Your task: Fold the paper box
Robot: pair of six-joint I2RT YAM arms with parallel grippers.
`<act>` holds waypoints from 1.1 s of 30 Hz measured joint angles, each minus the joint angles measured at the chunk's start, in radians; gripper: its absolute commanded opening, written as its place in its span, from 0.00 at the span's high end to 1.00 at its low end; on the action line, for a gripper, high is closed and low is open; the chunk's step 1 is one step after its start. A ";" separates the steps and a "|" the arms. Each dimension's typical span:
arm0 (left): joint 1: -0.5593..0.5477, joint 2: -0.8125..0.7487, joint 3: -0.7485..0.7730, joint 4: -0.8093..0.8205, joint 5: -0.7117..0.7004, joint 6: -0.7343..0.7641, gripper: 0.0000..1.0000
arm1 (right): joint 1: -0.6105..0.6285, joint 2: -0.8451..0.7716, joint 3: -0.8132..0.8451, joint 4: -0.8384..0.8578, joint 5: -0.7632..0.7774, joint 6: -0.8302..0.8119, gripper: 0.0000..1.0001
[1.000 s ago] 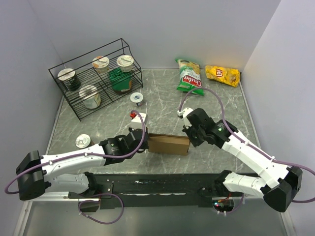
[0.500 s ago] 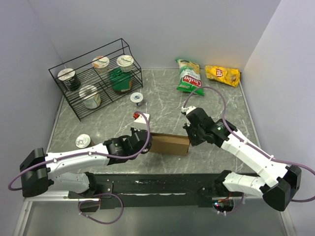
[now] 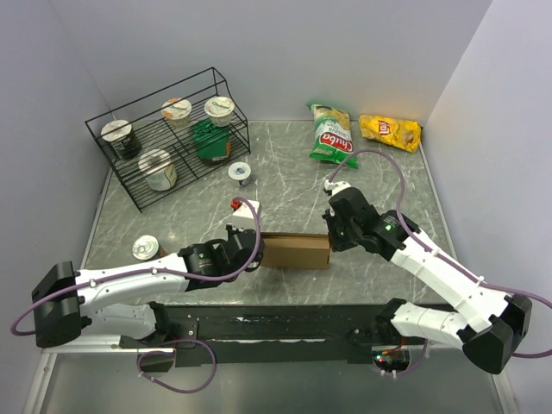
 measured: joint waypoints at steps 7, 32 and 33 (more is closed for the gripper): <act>-0.008 -0.005 -0.003 -0.007 -0.016 0.000 0.99 | 0.000 -0.014 -0.008 0.029 0.009 0.041 1.00; -0.040 0.005 -0.007 -0.013 -0.070 0.002 0.99 | 0.000 -0.007 -0.002 0.049 0.029 0.067 1.00; -0.042 0.005 -0.007 -0.013 -0.072 0.002 0.99 | 0.000 -0.007 -0.002 0.050 0.029 0.067 1.00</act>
